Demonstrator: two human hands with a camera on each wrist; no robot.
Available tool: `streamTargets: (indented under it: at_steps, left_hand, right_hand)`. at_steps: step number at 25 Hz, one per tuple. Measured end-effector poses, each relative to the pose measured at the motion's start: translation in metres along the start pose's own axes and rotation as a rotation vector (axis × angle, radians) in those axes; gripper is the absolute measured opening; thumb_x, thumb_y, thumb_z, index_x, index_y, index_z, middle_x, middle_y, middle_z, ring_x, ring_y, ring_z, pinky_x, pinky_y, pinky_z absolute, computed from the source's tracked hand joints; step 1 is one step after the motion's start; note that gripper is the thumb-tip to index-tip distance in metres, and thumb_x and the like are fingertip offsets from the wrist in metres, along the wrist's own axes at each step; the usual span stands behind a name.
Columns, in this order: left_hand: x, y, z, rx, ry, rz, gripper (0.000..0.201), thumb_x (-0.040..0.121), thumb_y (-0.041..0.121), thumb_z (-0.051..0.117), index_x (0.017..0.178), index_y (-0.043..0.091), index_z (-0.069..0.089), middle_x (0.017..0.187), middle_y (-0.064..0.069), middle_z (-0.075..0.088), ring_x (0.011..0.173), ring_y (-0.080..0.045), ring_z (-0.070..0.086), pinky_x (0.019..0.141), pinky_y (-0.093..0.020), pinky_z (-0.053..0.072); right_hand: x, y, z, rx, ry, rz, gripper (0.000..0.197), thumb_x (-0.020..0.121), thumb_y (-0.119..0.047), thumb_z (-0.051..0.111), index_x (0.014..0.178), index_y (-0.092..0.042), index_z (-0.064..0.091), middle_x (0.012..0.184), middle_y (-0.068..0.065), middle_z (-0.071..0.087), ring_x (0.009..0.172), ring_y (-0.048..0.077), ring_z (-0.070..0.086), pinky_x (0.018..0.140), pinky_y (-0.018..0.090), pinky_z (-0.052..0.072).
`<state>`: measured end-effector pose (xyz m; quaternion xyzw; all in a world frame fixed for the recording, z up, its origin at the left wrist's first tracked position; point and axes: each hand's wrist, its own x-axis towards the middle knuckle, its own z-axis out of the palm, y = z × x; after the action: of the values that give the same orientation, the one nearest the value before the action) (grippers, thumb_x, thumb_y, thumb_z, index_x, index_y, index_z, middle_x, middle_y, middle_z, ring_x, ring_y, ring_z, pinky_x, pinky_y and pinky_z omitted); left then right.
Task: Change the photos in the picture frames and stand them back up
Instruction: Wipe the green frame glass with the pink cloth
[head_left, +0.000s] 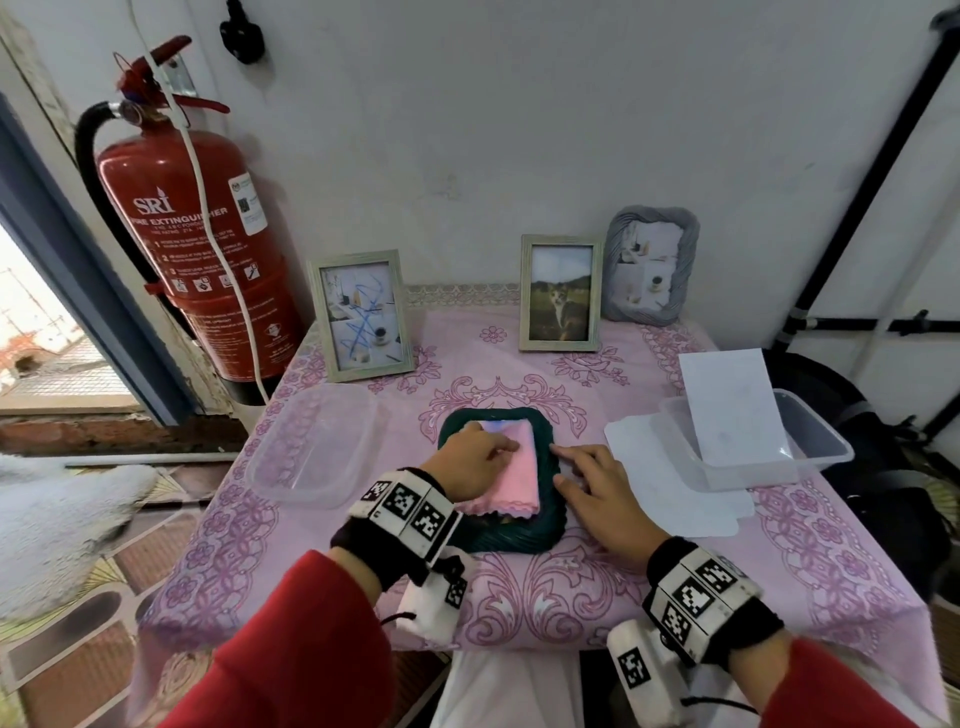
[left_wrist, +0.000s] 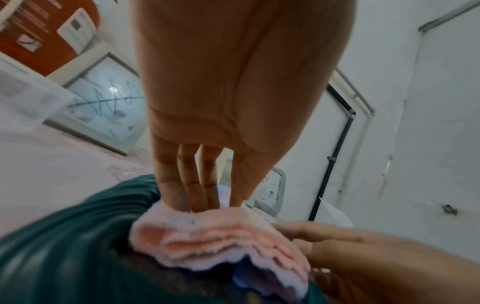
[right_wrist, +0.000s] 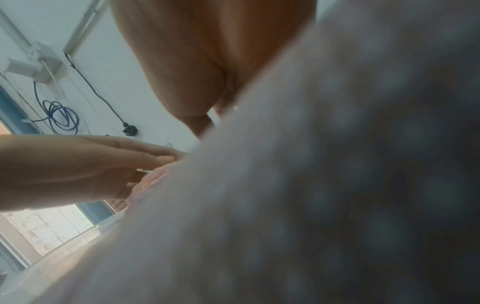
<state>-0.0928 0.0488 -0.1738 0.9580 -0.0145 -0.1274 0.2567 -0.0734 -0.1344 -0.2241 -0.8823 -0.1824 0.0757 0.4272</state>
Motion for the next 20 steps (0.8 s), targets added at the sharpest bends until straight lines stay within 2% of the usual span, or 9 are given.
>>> streamTargets:
  at_steps: [3,5,8,10,11,13,16,18,20]
  left_hand:
    - [-0.008,-0.008,-0.016,-0.240,0.109,0.022,0.037,0.094,0.008,0.048,0.131,0.011,0.052,0.128,-0.016,0.052,0.109,-0.024,0.052,0.088,-0.021,0.038]
    - [-0.015,-0.020,-0.028,-0.153,0.179,0.055,0.052,0.084,0.021,0.067,0.133,0.014,0.049,0.131,-0.009,0.051,0.117,-0.020,0.050,0.092,-0.017,0.035]
    - [-0.021,-0.038,-0.035,0.053,-0.042,-0.058,0.102,0.067,0.046,0.078,0.147,0.016,0.023,0.153,-0.003,0.027,0.140,-0.019,0.026,0.110,-0.023,0.022]
    - [-0.020,-0.046,-0.032,0.182,-0.213,-0.133,0.120,0.066,0.051,0.077,0.150,0.014,0.000,0.159,-0.004,0.001,0.147,-0.020,0.002,0.117,-0.031,0.008]
    - [-0.019,-0.049,-0.029,0.218,-0.240,-0.136,0.123,0.065,0.051,0.077,0.150,0.014,-0.004,0.159,-0.006,-0.004,0.147,-0.020,-0.003,0.118,-0.031,0.005]
    - [-0.019,-0.051,-0.024,0.240,-0.220,-0.112,0.126,0.064,0.051,0.078,0.150,0.013,-0.006,0.158,-0.008,-0.005,0.147,-0.020,0.000,0.117,-0.029,0.008]
    - [-0.019,-0.056,-0.019,0.239,-0.168,-0.070,0.126,0.063,0.051,0.079,0.150,0.013,-0.003,0.159,-0.009,-0.002,0.146,-0.021,0.008,0.116,-0.028,0.012]
    - [-0.018,-0.058,-0.017,0.251,-0.152,-0.043,0.126,0.062,0.051,0.080,0.150,0.012,-0.002,0.159,-0.010,0.000,0.145,-0.022,0.011,0.116,-0.029,0.015]
    - [-0.019,-0.056,-0.016,0.290,-0.142,-0.037,0.127,0.061,0.052,0.079,0.150,0.010,-0.001,0.158,-0.011,0.001,0.146,-0.023,0.011,0.117,-0.032,0.016]
  right_hand:
    - [0.001,-0.004,-0.005,-0.017,-0.077,0.058,0.041,0.098,-0.025,0.044,0.139,-0.019,0.042,0.128,0.006,0.038,0.125,0.024,0.033,0.114,0.036,0.025]
    - [0.004,-0.011,-0.016,-0.016,-0.197,0.127,0.044,0.098,-0.030,0.043,0.140,-0.019,0.039,0.128,0.006,0.036,0.124,0.023,0.037,0.112,0.034,0.028]
    - [0.019,-0.034,-0.031,0.051,-0.321,0.218,0.053,0.094,-0.035,0.050,0.141,-0.013,0.037,0.130,0.010,0.036,0.117,0.023,0.046,0.104,0.033,0.039]
    - [0.031,-0.051,-0.031,-0.218,-0.296,0.105,0.063,0.090,-0.042,0.054,0.142,-0.015,0.033,0.138,0.012,0.031,0.130,0.027,0.033,0.112,0.036,0.027]
    - [0.034,-0.060,-0.025,-0.339,-0.284,-0.011,0.065,0.088,-0.044,0.056,0.142,-0.015,0.033,0.141,0.010,0.030,0.134,0.028,0.028,0.113,0.035,0.023]
    - [0.037,-0.070,-0.009,-0.484,-0.352,-0.211,0.070,0.086,-0.048,0.057,0.143,-0.015,0.033,0.145,0.008,0.031,0.137,0.026,0.025,0.113,0.034,0.021]
    - [0.044,-0.066,0.013,-0.608,-0.558,-0.180,0.081,0.084,-0.049,0.059,0.147,-0.013,0.023,0.155,0.010,0.018,0.143,0.027,0.014,0.117,0.036,0.016]
    - [0.053,-0.065,0.017,-0.664,-0.515,-0.256,0.057,0.085,-0.044,0.059,0.135,-0.022,0.044,0.144,0.011,0.036,0.134,0.030,0.030,0.111,0.041,0.028]
    - [0.059,-0.071,0.015,-0.669,-0.401,-0.372,0.016,0.084,-0.036,0.055,0.099,-0.030,0.060,0.114,0.004,0.058,0.108,0.028,0.051,0.091,0.041,0.042]
